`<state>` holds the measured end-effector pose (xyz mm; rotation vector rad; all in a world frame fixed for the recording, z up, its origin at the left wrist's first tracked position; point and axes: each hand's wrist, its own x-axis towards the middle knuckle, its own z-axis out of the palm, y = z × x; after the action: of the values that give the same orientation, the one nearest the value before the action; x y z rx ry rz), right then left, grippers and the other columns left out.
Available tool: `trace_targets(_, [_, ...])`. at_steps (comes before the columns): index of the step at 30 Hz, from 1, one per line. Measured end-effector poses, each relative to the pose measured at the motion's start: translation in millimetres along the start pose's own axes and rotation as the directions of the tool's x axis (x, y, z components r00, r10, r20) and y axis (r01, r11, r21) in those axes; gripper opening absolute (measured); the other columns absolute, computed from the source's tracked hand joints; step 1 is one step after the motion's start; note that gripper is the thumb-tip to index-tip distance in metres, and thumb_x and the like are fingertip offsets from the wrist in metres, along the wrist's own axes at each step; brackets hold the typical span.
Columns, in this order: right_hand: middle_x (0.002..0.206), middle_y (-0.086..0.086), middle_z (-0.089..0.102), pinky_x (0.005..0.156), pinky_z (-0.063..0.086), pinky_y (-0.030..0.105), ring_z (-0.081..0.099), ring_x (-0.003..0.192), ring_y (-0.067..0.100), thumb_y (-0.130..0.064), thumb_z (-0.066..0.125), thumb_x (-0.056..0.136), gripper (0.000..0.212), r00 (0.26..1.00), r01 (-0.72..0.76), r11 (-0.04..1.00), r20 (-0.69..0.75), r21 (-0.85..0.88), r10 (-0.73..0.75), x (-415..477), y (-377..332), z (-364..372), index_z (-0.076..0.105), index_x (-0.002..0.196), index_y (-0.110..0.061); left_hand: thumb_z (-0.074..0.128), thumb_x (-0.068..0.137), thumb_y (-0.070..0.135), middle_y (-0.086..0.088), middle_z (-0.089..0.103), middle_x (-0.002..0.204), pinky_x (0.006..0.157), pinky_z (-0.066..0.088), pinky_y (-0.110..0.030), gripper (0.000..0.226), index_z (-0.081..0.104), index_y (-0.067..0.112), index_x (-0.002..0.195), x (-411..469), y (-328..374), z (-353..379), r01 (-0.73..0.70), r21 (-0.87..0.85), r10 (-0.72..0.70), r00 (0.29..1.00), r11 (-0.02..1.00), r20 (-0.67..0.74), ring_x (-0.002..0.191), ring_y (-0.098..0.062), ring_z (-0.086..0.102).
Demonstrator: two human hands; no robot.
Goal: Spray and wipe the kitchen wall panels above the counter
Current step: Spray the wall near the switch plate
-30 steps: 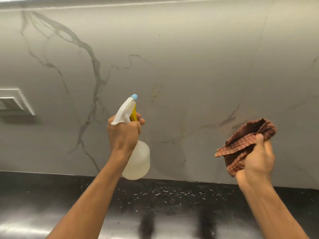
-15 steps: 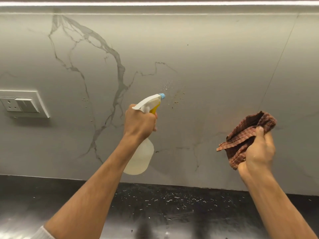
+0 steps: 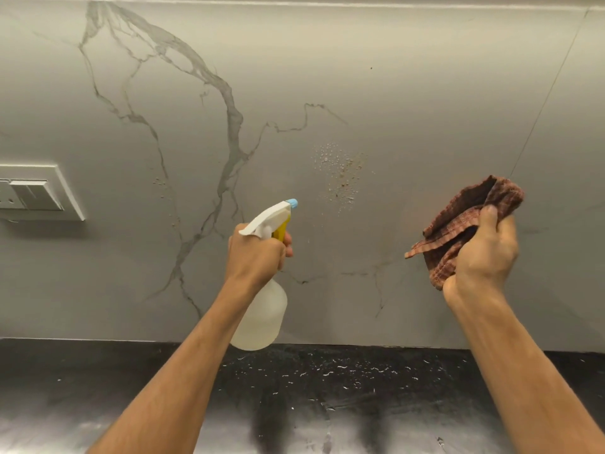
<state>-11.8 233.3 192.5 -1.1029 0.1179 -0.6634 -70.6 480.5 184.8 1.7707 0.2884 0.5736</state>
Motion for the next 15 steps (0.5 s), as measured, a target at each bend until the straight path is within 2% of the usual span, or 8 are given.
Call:
trace_targets(2, [0.101,-0.009,0.068,0.078,0.056,0.02,0.068,0.091,0.002,-0.023,0.039,0.109,0.029,0.999,0.048,0.999,0.001,0.0,-0.048,0,-4,8,0.06,0.126,-0.013,0.048,0.053,0.003,-0.008,0.055,0.055,0.043,0.051,-0.03,0.015,0.058,-0.004,0.061,0,-8,-3,-0.002,0.018,0.003,0.998,1.0,-0.065,0.055,-0.032,0.066])
trace_targets(4, [0.099,-0.009,0.067,0.077,0.055,0.018,0.068,0.087,-0.001,-0.021,0.039,0.109,0.028,0.997,0.083,0.997,0.001,0.0,-0.083,1,-7,15,0.059,0.126,-0.011,0.051,0.058,0.002,-0.005,0.055,0.05,0.052,0.056,-0.044,0.012,0.06,-0.004,0.063,1,-15,-8,-0.003,0.036,0.009,0.989,0.999,-0.151,0.053,-0.034,0.062])
trace_targets(8, [0.108,-0.002,0.067,0.089,0.056,0.025,0.066,0.101,0.01,-0.018,0.038,0.109,0.027,0.989,0.15,0.989,0.008,-0.017,-0.15,2,-10,23,0.058,0.126,-0.011,0.051,0.055,-0.005,0.007,0.066,0.053,0.05,0.054,-0.027,0.025,0.065,0.015,0.058,-3,-15,-19,-0.036,-0.026,0.032,0.991,0.999,-0.131,0.067,-0.024,0.073])
trace_targets(12, [0.121,0.002,0.066,0.098,0.053,0.028,0.064,0.113,0.013,-0.021,0.039,0.108,0.034,0.971,0.24,0.967,0.009,-0.085,-0.241,1,-12,31,0.056,0.136,-0.01,0.05,0.058,-0.004,0.003,0.057,0.043,0.054,0.057,-0.042,0.022,0.06,0.014,0.051,4,0,-28,-0.063,0.0,0.062,0.969,0.998,-0.241,0.046,-0.023,0.061])
trace_targets(13, [0.125,0.003,0.065,0.101,0.052,0.03,0.062,0.116,0.014,-0.022,0.04,0.108,0.034,0.963,0.27,0.957,0.007,-0.103,-0.27,1,-13,33,0.056,0.136,-0.011,0.05,0.059,-0.005,0.004,0.057,0.044,0.054,0.057,-0.043,0.023,0.06,0.015,0.051,7,4,-31,-0.064,-0.003,0.061,0.964,0.998,-0.258,0.046,-0.023,0.061])
trace_targets(15, [0.129,0.005,0.064,0.105,0.05,0.034,0.061,0.121,0.017,-0.022,0.04,0.107,0.035,0.949,0.315,0.94,0.006,-0.128,-0.317,1,-15,38,0.055,0.137,-0.013,0.05,0.056,-0.004,0.008,0.06,0.047,0.053,0.052,-0.034,0.024,0.061,0.017,0.053,11,14,-37,-0.079,-0.026,0.071,0.969,0.997,-0.239,0.054,-0.023,0.068])
